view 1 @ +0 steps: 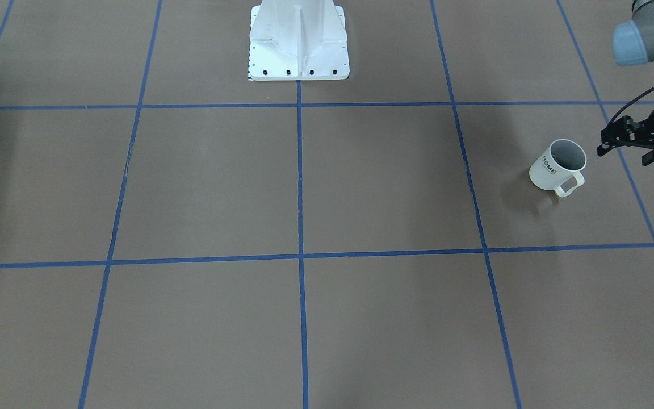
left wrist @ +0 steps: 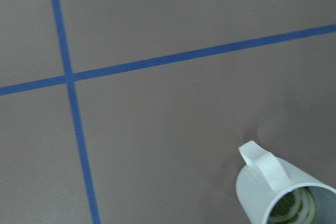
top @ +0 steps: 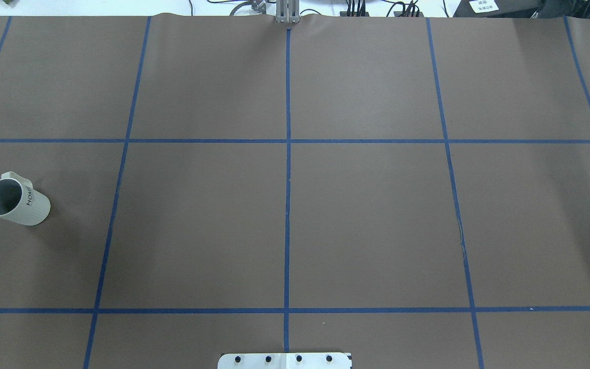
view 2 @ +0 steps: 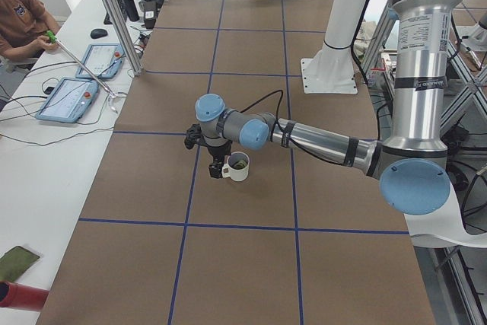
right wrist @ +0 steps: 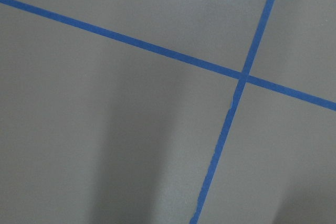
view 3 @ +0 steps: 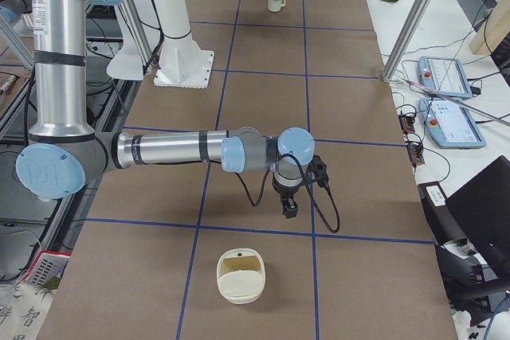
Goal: Left arm hands cup to right arm to dump lemon
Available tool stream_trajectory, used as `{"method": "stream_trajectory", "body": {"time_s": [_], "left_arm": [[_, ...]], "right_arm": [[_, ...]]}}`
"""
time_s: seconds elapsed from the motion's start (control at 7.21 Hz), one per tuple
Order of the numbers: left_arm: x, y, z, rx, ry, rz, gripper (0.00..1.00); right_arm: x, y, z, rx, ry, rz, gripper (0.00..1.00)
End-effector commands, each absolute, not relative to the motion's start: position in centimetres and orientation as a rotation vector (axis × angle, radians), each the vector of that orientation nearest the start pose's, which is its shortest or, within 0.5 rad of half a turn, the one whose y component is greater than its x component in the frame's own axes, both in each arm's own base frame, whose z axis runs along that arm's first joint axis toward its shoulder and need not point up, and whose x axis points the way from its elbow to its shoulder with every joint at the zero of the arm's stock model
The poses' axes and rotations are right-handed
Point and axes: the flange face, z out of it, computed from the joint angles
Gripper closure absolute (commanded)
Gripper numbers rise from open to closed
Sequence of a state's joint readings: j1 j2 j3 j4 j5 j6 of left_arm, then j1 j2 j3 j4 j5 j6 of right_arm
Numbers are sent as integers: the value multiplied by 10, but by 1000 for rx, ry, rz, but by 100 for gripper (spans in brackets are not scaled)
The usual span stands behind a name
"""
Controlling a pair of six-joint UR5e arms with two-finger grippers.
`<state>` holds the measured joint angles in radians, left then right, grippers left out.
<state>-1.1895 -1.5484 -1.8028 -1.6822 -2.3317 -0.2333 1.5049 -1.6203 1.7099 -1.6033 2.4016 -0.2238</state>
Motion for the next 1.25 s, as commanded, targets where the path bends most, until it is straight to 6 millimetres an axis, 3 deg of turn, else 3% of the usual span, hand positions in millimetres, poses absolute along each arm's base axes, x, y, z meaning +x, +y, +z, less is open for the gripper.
{"method": "stream_trajectory", "body": {"time_s": [0.0, 0.69, 1.11], "left_arm": [[137, -476, 545, 43, 816, 244, 0], [154, -469, 576, -34, 807, 247, 0], [189, -458, 578, -58, 810, 301, 1]], "right_arm": [[28, -477, 612, 138, -828, -302, 0], [26, -476, 614, 134, -830, -306, 0], [25, -477, 613, 136, -830, -308, 0]]}}
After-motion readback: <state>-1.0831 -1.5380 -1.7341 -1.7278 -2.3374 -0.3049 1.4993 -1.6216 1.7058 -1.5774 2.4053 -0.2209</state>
